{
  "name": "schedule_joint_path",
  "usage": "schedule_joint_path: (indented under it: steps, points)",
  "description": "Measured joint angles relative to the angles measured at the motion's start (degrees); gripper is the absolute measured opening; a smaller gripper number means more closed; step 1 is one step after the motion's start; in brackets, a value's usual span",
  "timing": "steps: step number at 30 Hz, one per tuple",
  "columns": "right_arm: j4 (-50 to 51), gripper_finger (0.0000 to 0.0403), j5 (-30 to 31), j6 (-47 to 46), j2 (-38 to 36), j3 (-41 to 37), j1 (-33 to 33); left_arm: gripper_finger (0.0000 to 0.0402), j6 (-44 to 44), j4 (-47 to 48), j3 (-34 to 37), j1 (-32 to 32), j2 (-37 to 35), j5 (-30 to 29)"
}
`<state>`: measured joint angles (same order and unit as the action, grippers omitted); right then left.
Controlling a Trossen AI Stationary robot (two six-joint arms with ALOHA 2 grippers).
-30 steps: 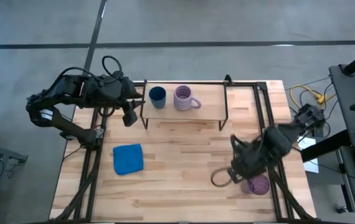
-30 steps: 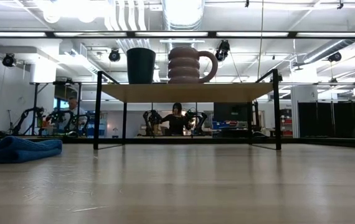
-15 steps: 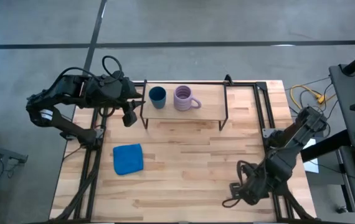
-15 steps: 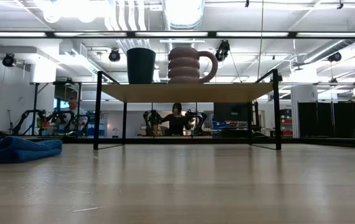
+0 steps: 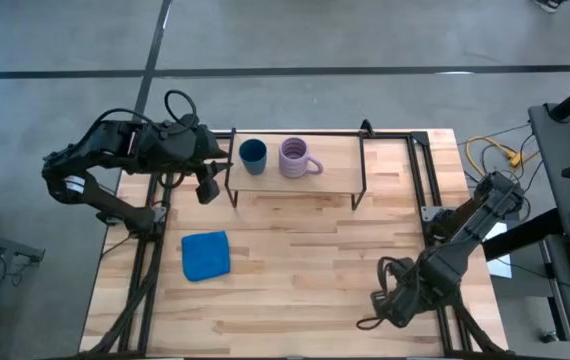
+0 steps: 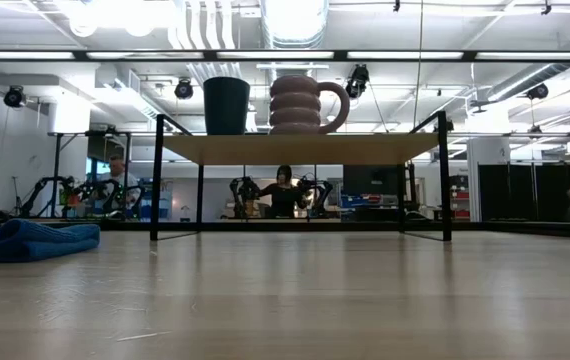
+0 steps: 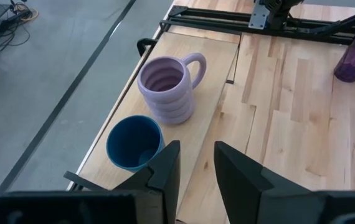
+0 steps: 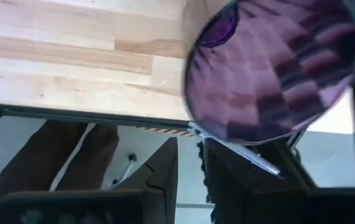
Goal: Stack small to large cups/mugs on shelf
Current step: Put the purple glass on the shelf
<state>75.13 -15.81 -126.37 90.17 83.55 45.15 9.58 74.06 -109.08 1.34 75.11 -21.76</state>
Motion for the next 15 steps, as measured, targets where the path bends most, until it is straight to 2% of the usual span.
schedule_joint_path:
  steps: [8, 15]
  points:
    - [0.8, 0.0073, 5.4, 0.9, 0.0, -1.1, 0.0, 0.0083, 0.0, 0.1, 0.0, 0.0, 0.0, 0.0]
    - [0.9, 0.0073, 5.4, 1.4, 0.0, -1.3, 0.1, 0.0083, 0.0, 0.6, 0.0, 0.0, 0.0, 0.0]
